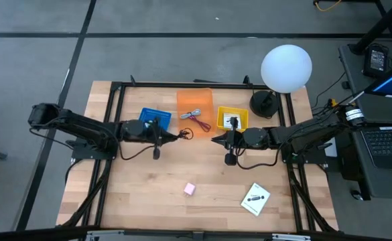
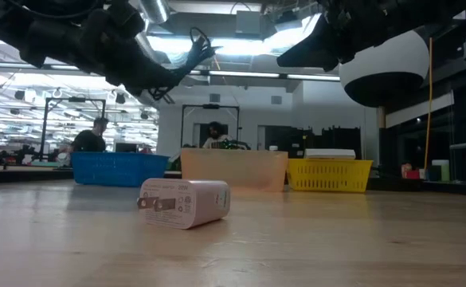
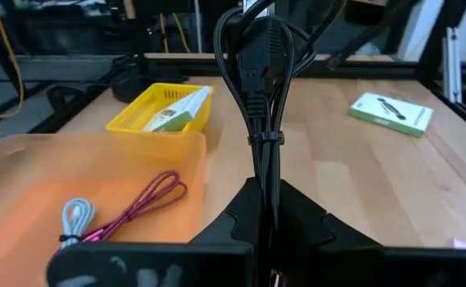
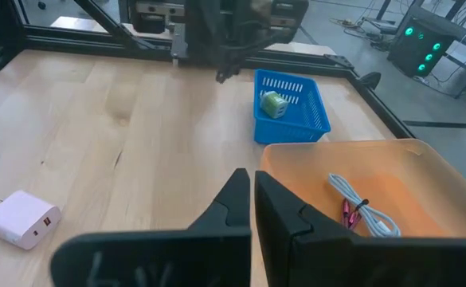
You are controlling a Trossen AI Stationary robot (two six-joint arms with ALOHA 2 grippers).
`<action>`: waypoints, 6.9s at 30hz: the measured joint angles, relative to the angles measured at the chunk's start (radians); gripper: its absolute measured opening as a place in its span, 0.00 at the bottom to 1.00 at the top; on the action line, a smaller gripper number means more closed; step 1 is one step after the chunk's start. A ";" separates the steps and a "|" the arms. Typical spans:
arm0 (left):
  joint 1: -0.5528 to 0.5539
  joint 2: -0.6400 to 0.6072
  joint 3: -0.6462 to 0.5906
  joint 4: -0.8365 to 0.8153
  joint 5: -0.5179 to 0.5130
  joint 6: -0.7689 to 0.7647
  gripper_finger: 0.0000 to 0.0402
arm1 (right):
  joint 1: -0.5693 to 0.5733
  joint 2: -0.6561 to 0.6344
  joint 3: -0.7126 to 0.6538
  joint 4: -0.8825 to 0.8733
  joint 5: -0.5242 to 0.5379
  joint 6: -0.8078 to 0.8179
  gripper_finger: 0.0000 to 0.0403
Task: Pick and place items into bin
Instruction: Put the black charger cable into the orange bin, then put the pink charger adapter into the blue bin
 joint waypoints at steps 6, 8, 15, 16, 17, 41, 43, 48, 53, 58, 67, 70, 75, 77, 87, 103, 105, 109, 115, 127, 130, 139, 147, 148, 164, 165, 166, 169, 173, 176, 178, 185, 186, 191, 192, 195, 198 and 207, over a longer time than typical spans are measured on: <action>0.035 0.000 0.000 0.016 -0.117 -0.041 0.04 | 0.000 0.000 0.000 0.000 0.000 -0.001 0.01; 0.045 0.000 0.001 0.016 -0.173 -0.049 0.04 | 0.000 0.000 0.000 -0.004 0.000 -0.001 0.01; 0.085 0.000 0.001 0.016 -0.252 -0.073 0.04 | 0.000 0.000 0.000 -0.024 0.000 -0.001 0.01; 0.092 0.000 0.001 0.016 -0.261 -0.088 0.04 | 0.000 0.000 0.000 -0.024 0.000 -0.001 0.01; 0.101 0.000 0.001 0.015 -0.262 -0.101 0.04 | 0.000 0.000 0.000 -0.024 0.000 -0.002 0.01; 0.258 0.329 0.233 0.032 -0.151 -0.008 0.04 | -0.035 0.000 0.000 -0.013 0.001 -0.022 0.01; 0.279 0.338 0.249 0.033 -0.136 -0.008 0.04 | -0.035 0.000 0.000 -0.014 0.001 -0.024 0.01; 0.324 0.341 0.282 0.005 -0.069 -0.050 0.04 | -0.035 0.000 0.000 -0.019 0.001 -0.024 0.01; 0.356 0.341 0.395 -0.265 -0.021 -0.101 0.04 | -0.035 0.000 0.000 -0.019 0.001 -0.024 0.01; 0.359 0.341 0.500 -0.477 -0.075 -0.090 0.04 | -0.035 0.000 0.000 -0.019 0.001 -0.024 0.01; 0.362 0.341 0.569 -0.561 -0.075 -0.060 0.04 | -0.035 0.000 0.000 -0.019 0.001 -0.027 0.01; 0.368 0.353 0.570 -0.557 -0.078 -0.061 0.04 | -0.035 0.000 0.000 -0.019 0.001 -0.027 0.01; 0.382 0.430 0.570 -0.500 -0.064 -0.062 0.04 | -0.035 0.000 0.000 -0.019 0.001 -0.028 0.01; 0.392 0.468 0.570 -0.466 -0.038 -0.061 0.04 | -0.035 0.000 0.000 -0.017 0.001 -0.028 0.01; 0.442 0.628 0.568 -0.362 -0.023 -0.080 0.04 | -0.035 0.000 0.000 -0.018 0.002 -0.028 0.01; 0.456 0.644 0.568 -0.335 -0.023 -0.082 0.13 | -0.035 0.000 0.000 -0.019 0.002 -0.032 0.01; 0.456 0.644 0.568 -0.335 -0.025 -0.086 0.15 | -0.035 0.000 0.000 -0.019 0.002 -0.032 0.01; 0.455 0.644 0.568 -0.324 -0.027 -0.087 0.19 | -0.035 0.000 0.000 -0.019 0.002 -0.032 0.01; 0.454 0.602 0.568 -0.322 0.035 -0.071 0.24 | -0.035 0.000 0.000 -0.019 0.002 -0.031 0.01; 0.294 0.298 0.568 -0.652 -0.020 0.087 0.14 | -0.035 0.000 0.000 -0.025 0.002 -0.051 0.01; 0.227 0.255 0.569 -0.738 -0.033 0.059 0.09 | -0.035 0.000 0.000 -0.024 0.002 -0.049 0.01; -0.041 0.190 0.568 -0.920 -0.166 -0.130 0.01 | -0.034 0.000 0.000 -0.016 0.002 -0.047 0.01; -0.270 0.190 0.568 -0.980 -0.319 -0.337 0.01 | -0.034 0.000 0.000 -0.002 0.003 -0.047 0.01; -0.296 0.190 0.568 -0.982 -0.336 -0.362 0.01 | -0.034 0.000 0.000 -0.002 0.003 -0.047 0.01; -0.591 0.336 0.629 -0.997 -0.469 -0.732 0.00 | -0.035 0.000 0.000 0.004 0.064 0.058 0.01; -0.598 0.360 0.657 -1.001 -0.468 -0.724 0.00 | -0.034 0.000 0.000 0.004 0.064 0.058 0.01; -0.603 0.388 0.688 -1.003 -0.468 -0.718 0.00 | -0.034 0.000 0.000 0.004 0.064 0.059 0.01; -0.615 0.463 0.786 -1.044 -0.467 -0.693 0.01 | -0.034 0.000 0.000 0.003 0.064 0.059 0.01; -0.633 0.551 0.899 -1.104 -0.466 -0.644 0.01 | -0.031 0.000 0.000 -0.003 0.064 0.073 0.01; -0.641 0.596 0.953 -1.113 -0.441 -0.582 0.01 | -0.031 0.000 0.000 -0.017 0.064 0.098 0.01; -0.642 0.617 0.976 -1.109 -0.430 -0.536 0.01 | -0.028 0.000 0.000 -0.037 0.064 0.122 0.01; -0.632 0.626 0.984 -1.116 -0.472 -0.421 0.06 | 0.013 0.034 0.000 -0.050 0.065 0.168 0.01; -0.631 0.626 0.984 -1.115 -0.482 -0.401 0.08 | 0.019 0.042 0.000 -0.051 0.065 0.161 0.01; -0.619 0.626 0.984 -1.115 -0.481 -0.339 0.19 | 0.036 0.072 0.000 -0.023 0.064 0.160 0.01; -0.615 0.626 0.984 -1.115 -0.478 -0.340 0.21 | 0.040 0.076 0.000 -0.012 0.064 0.160 0.01; -0.603 0.626 0.984 -1.115 -0.446 -0.322 0.30 | 0.053 0.085 0.000 0.009 0.065 0.160 0.01; -0.597 0.626 0.984 -1.115 -0.406 -0.297 0.40 | 0.064 0.087 0.000 0.013 0.063 0.160 0.01; -0.597 0.626 0.984 -1.107 -0.474 -0.252 0.58 | 0.080 0.087 0.000 0.021 0.063 0.161 0.01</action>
